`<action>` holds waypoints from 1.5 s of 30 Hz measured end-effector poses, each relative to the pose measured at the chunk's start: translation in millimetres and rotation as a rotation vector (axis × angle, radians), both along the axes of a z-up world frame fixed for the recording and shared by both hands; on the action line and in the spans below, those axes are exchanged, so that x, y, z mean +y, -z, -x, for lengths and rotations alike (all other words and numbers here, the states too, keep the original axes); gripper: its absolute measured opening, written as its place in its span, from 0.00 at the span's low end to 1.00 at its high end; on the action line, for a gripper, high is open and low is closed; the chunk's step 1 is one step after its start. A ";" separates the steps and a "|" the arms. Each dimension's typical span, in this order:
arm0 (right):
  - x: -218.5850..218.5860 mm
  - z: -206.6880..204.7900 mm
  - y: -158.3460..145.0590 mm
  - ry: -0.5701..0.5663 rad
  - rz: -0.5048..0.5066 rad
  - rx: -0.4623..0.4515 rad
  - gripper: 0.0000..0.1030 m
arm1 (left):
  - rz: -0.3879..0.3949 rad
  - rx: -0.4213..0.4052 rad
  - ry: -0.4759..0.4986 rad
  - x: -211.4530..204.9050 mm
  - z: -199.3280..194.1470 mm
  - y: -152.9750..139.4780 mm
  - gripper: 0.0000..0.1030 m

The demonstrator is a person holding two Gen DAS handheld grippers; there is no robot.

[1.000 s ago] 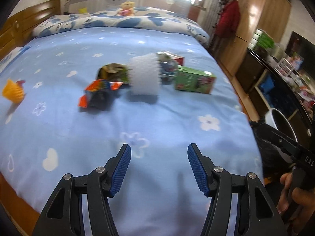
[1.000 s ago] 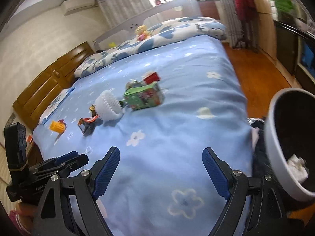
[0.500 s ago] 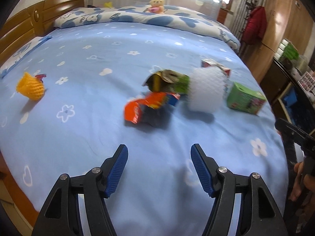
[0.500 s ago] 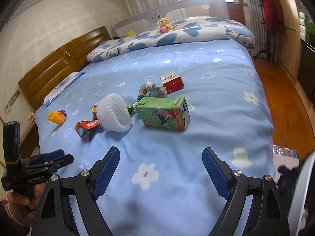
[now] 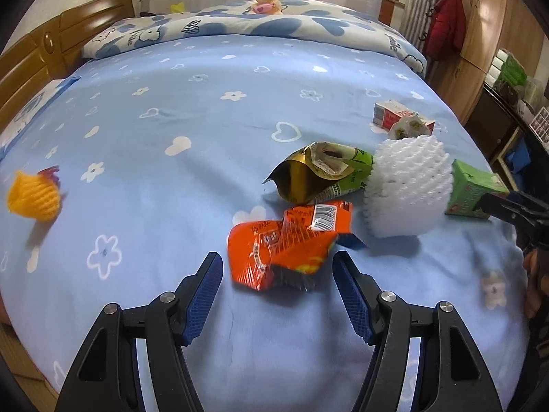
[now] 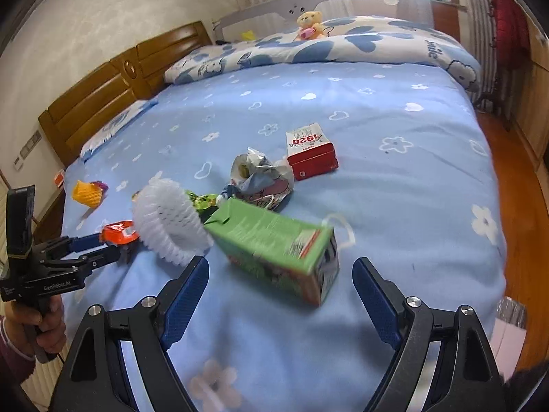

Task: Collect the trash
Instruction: 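Move both open tools back over the trash on the bed, then grasp the orange chip bag with the left tool while the right grasps the green juice box, then carry the chip bag and juice box over the bin and open both tools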

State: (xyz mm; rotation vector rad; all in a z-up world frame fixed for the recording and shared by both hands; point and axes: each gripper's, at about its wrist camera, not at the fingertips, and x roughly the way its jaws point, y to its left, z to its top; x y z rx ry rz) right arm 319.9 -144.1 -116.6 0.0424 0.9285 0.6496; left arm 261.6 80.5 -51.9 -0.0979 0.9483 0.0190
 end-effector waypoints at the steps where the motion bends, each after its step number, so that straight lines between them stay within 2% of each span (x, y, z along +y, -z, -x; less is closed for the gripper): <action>1: 2.6 -5.0 2.2 -0.020 -0.003 0.009 0.85 | 0.004 0.003 0.004 0.4 -3.5 2.2 0.64; 5: 7.7 -14.1 7.0 -0.057 0.000 0.038 0.82 | 0.022 0.013 0.024 -0.6 -12.9 9.1 0.62; 6: 8.7 -14.3 7.2 -0.062 0.003 0.036 0.80 | 0.022 0.012 0.027 -1.4 -13.8 9.6 0.56; 7: 8.6 -14.3 7.4 -0.060 0.007 0.033 0.70 | 0.025 0.010 0.035 -2.9 -14.3 10.0 0.41; 8: 8.4 -14.1 8.1 -0.054 0.012 0.038 0.57 | 0.028 0.014 0.046 -4.6 -15.5 11.6 0.35; 10: 7.0 -12.9 9.5 -0.050 0.012 0.059 0.42 | 0.019 0.011 0.062 -8.4 -16.8 12.4 0.20; 12: 4.9 -7.1 7.3 -0.048 0.004 0.050 0.38 | 0.024 0.002 0.079 -11.0 -15.3 10.3 0.09; 13: 3.6 -2.2 5.0 -0.047 -0.001 0.037 0.36 | 0.028 -0.004 0.085 -12.1 -14.0 8.7 0.07; 19: -5.5 29.7 -4.9 -0.006 -0.017 0.022 0.34 | 0.055 -0.041 0.093 -18.3 7.4 -0.2 0.04; 29: -41.8 94.5 -16.2 0.148 -0.099 0.018 0.33 | 0.180 -0.057 0.130 -35.8 59.3 -13.9 0.04; 35: -64.5 127.0 -25.0 0.223 -0.146 0.007 0.33 | 0.189 -0.069 0.204 -61.0 73.9 -25.2 0.04; 45: -103.5 168.5 -39.2 0.312 -0.161 -0.025 0.33 | 0.173 -0.073 0.338 -111.4 91.8 -36.7 0.04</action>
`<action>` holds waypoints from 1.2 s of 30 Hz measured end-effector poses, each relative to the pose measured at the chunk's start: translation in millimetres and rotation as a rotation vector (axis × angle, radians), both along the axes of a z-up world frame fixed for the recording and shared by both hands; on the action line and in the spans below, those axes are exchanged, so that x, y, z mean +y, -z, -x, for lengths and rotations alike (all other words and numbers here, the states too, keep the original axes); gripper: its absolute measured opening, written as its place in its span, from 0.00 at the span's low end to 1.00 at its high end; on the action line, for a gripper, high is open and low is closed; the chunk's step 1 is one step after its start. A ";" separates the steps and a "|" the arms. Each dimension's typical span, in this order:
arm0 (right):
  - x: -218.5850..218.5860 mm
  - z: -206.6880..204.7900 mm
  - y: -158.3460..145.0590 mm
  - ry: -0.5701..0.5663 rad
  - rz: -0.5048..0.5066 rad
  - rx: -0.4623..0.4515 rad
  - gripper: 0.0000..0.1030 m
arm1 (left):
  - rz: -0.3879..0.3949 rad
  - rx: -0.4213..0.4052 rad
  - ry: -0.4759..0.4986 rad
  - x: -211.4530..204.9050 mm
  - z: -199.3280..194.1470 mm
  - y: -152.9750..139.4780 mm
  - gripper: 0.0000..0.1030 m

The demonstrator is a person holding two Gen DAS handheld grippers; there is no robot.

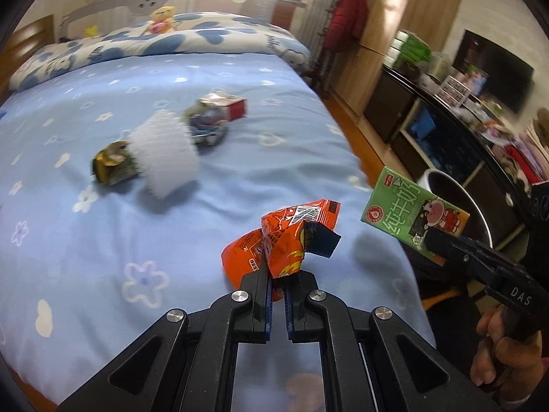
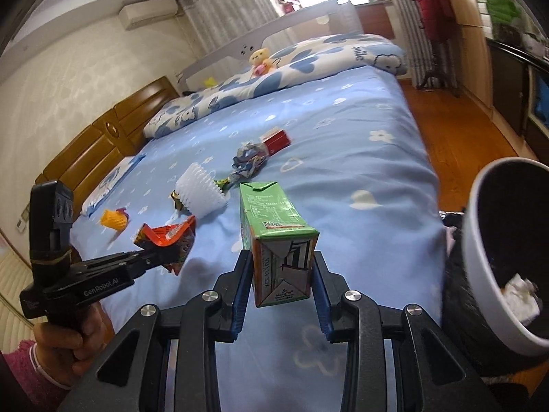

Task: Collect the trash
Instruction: 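Carry the chip bag and juice box over the bin and open both tools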

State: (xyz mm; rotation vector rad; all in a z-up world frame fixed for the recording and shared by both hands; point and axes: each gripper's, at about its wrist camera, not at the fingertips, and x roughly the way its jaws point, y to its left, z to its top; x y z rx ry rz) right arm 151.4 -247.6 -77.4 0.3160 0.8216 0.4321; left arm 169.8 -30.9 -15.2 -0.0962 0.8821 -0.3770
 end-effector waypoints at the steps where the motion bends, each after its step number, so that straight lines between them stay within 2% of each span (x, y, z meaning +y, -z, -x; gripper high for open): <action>1: -4.9 3.1 -0.9 0.010 -0.003 0.001 0.33 | -0.002 0.000 0.014 -6.3 1.4 -1.0 0.04; 15: -78.7 42.3 -9.4 0.169 -0.015 -0.007 0.33 | -0.028 -0.037 0.195 -86.8 3.1 -17.8 0.04; 25: -132.9 60.3 -15.2 0.303 0.001 -0.013 0.33 | -0.040 -0.053 0.299 -134.4 -7.7 -19.4 0.04; 36: -166.7 64.9 -13.2 0.374 0.010 -0.003 0.33 | -0.058 -0.059 0.358 -173.4 -23.7 -17.8 0.04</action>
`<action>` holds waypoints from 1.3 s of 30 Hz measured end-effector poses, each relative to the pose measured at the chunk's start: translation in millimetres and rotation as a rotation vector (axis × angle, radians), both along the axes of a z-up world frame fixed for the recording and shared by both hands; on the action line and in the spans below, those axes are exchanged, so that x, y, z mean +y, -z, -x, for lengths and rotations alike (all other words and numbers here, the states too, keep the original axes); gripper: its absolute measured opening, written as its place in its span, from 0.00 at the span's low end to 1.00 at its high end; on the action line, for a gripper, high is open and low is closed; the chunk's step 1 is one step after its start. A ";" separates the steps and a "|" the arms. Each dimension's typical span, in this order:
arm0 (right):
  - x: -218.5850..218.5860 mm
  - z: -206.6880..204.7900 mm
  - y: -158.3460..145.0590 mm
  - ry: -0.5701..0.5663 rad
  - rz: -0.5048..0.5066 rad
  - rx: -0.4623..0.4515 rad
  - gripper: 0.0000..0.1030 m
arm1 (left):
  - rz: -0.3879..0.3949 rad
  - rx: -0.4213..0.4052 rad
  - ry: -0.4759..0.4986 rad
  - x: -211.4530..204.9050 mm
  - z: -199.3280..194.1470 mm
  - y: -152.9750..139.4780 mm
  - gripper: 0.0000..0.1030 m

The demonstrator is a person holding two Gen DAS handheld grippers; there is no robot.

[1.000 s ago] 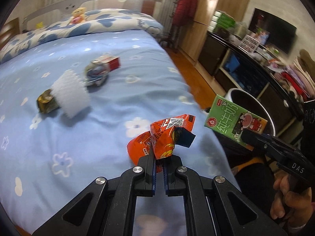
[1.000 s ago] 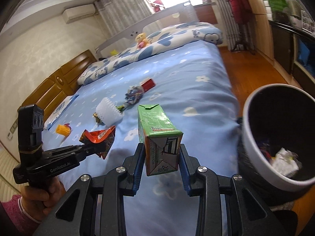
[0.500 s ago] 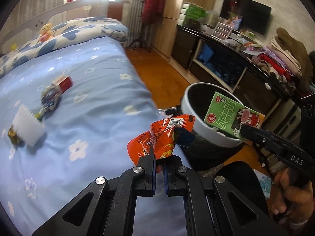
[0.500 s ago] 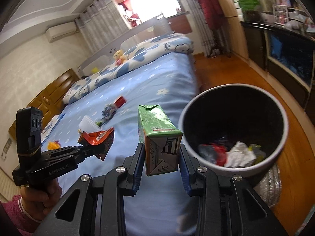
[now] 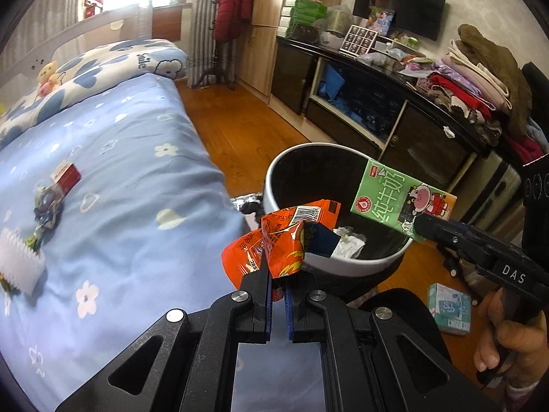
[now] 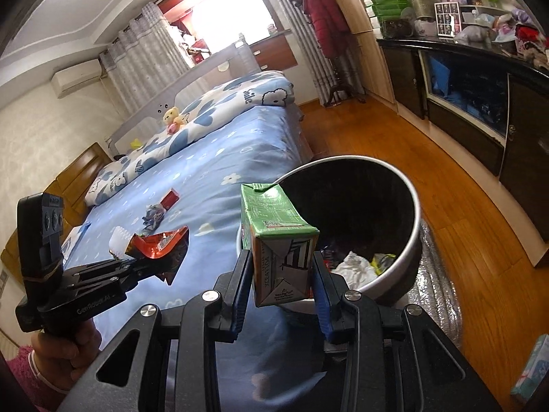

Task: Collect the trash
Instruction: 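Carry the chip bag and juice box over the bin and open both tools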

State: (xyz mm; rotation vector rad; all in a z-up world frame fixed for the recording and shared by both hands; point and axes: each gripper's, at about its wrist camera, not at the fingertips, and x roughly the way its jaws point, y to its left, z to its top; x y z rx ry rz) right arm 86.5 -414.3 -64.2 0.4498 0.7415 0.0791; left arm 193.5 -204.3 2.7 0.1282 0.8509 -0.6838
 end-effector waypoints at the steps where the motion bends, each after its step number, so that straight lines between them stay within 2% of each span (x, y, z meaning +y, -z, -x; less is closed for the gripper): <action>1: -2.9 0.4 0.4 0.008 -0.002 0.000 0.33 | -0.001 0.000 0.004 -3.7 -1.8 -0.1 0.04; 6: -14.5 -0.1 2.8 0.032 -0.003 0.012 0.33 | -0.007 -0.003 0.044 -20.7 -9.7 0.5 0.04; 26: -34.5 -21.0 6.8 0.069 0.023 0.077 0.32 | -0.067 0.003 0.082 -81.6 -37.0 12.8 0.04; 39: -38.8 -44.7 17.6 0.048 0.061 0.121 0.32 | -0.092 0.031 0.095 -100.3 -49.9 25.3 0.05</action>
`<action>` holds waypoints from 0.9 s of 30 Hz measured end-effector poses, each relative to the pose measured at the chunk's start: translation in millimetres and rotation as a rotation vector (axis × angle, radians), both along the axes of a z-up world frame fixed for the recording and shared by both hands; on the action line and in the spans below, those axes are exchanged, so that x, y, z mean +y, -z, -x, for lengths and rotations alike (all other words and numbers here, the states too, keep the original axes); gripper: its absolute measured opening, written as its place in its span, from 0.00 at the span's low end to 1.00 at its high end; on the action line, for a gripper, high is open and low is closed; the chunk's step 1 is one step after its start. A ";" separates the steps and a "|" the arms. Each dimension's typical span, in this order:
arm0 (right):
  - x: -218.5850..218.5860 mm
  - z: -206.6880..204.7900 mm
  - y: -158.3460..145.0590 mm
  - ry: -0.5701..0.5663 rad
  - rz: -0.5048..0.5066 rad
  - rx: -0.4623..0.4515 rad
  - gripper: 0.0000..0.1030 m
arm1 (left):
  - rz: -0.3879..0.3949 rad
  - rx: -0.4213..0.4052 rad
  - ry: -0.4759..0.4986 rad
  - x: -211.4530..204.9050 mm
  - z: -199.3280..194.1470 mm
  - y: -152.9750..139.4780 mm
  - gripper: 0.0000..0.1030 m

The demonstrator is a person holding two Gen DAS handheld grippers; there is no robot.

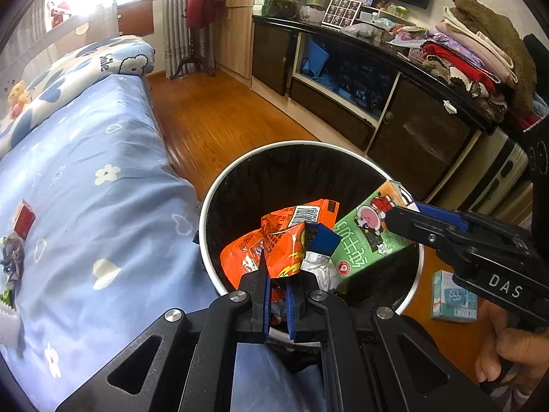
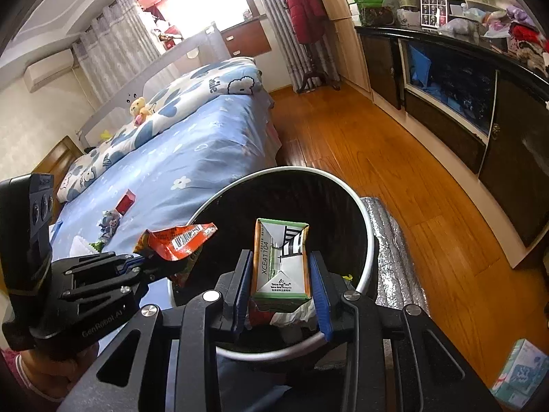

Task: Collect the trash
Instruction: 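Carry the chip bag and juice box over the bin and open both tools, then move both open tools back over the remaining trash on the bed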

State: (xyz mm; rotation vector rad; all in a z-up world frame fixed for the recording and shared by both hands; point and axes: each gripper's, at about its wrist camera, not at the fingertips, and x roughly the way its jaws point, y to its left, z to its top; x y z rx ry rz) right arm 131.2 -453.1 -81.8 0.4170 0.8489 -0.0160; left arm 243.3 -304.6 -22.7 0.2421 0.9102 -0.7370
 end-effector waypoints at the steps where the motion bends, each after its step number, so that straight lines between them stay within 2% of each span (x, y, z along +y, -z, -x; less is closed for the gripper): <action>1: -0.1 -0.6 1.2 -0.001 0.000 0.004 0.32 | -0.004 0.003 0.000 -1.5 -1.1 0.7 0.06; 2: 0.0 -1.4 2.1 0.001 -0.003 0.006 0.32 | -0.007 0.005 -0.001 -3.1 -2.0 0.8 0.09; 5: -4.2 -4.8 4.1 0.012 -0.014 0.014 0.33 | -0.009 0.010 -0.010 -5.7 -5.7 0.0 0.32; 6: -4.9 -4.8 3.9 0.017 -0.019 0.013 0.34 | -0.006 0.006 -0.014 -5.3 -6.1 -1.1 0.43; 7: -7.0 -4.3 3.6 0.024 -0.030 0.008 0.36 | 0.000 0.003 -0.016 -5.1 -5.6 -1.9 0.49; 10: -12.0 -1.5 1.3 0.041 -0.047 -0.008 0.37 | 0.007 0.001 -0.021 -1.6 -1.6 -1.5 0.50; 16: -7.4 5.0 -6.7 0.055 -0.064 -0.034 0.51 | 0.041 0.006 -0.080 29.2 11.1 0.8 0.55; 19: 0.8 9.8 -11.0 0.048 -0.090 -0.054 0.69 | 0.058 0.006 -0.122 53.0 20.2 1.0 0.56; 27: 36.5 13.5 -25.5 -0.003 -0.103 -0.100 0.76 | 0.090 0.005 -0.255 130.5 43.3 0.7 0.56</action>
